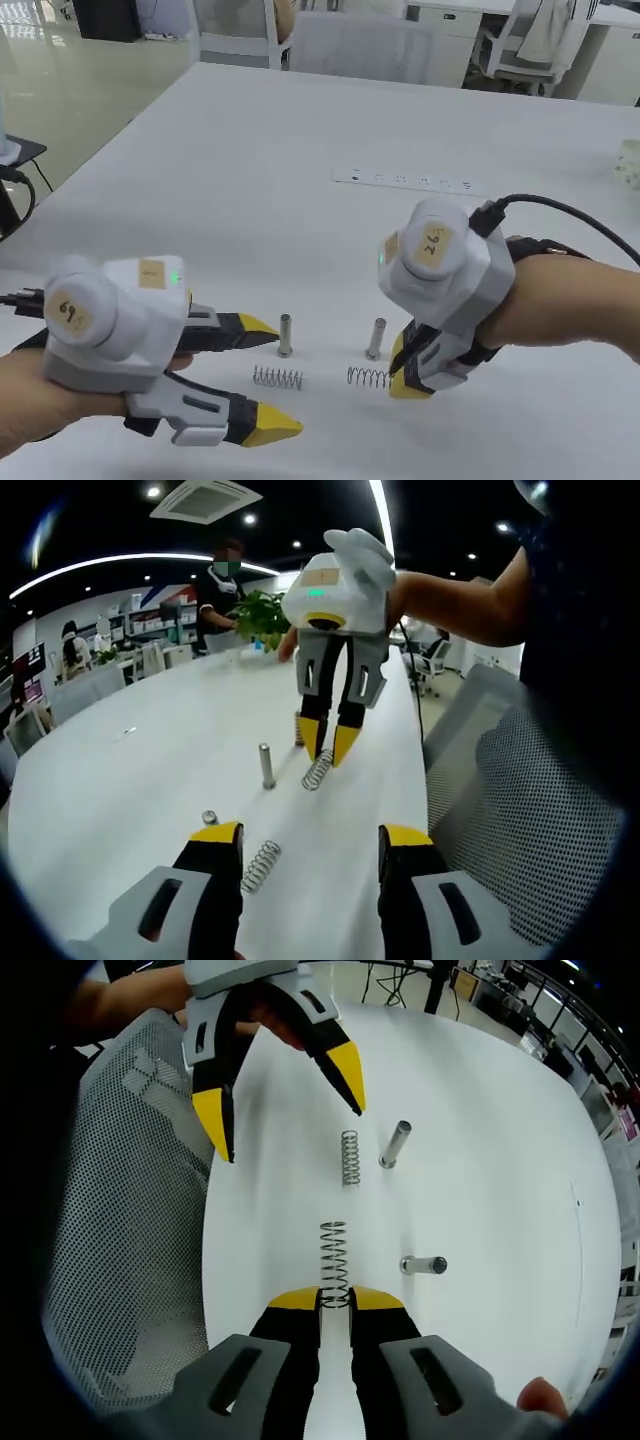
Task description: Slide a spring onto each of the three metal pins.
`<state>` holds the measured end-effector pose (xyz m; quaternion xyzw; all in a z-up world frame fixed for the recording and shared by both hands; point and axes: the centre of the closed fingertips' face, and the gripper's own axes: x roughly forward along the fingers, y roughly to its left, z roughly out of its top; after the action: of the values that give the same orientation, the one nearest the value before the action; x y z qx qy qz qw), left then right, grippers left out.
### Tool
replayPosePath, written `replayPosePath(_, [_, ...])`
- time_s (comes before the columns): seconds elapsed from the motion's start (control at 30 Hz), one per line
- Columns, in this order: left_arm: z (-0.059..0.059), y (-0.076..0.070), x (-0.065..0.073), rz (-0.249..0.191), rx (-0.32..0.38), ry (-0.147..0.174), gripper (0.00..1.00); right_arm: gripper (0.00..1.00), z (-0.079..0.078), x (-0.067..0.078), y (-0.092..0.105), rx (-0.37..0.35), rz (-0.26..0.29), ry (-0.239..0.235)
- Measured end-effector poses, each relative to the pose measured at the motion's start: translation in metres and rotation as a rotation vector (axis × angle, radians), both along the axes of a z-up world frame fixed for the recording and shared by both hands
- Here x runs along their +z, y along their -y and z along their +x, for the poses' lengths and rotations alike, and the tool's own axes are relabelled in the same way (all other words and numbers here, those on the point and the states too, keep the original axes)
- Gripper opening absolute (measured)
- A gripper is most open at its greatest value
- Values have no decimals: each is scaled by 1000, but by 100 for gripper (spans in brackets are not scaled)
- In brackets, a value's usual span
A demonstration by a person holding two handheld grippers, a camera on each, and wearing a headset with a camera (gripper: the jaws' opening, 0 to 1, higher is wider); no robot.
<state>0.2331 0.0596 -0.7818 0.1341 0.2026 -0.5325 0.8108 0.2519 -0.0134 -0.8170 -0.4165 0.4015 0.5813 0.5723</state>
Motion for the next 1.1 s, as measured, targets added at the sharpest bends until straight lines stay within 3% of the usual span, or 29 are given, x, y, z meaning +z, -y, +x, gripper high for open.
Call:
replayPosePath(0.43, [9,16,7,12,-63,17,42,8,-5,13,-9,20,24,10])
replayPosePath(0.73, [8,29,5,14,-102,19,37,8,-6,19,-12,28,35,18])
replayPosePath(1.1, [12,36,9,-1,-111,38,28,8,-8,23,-16,44,41,26])
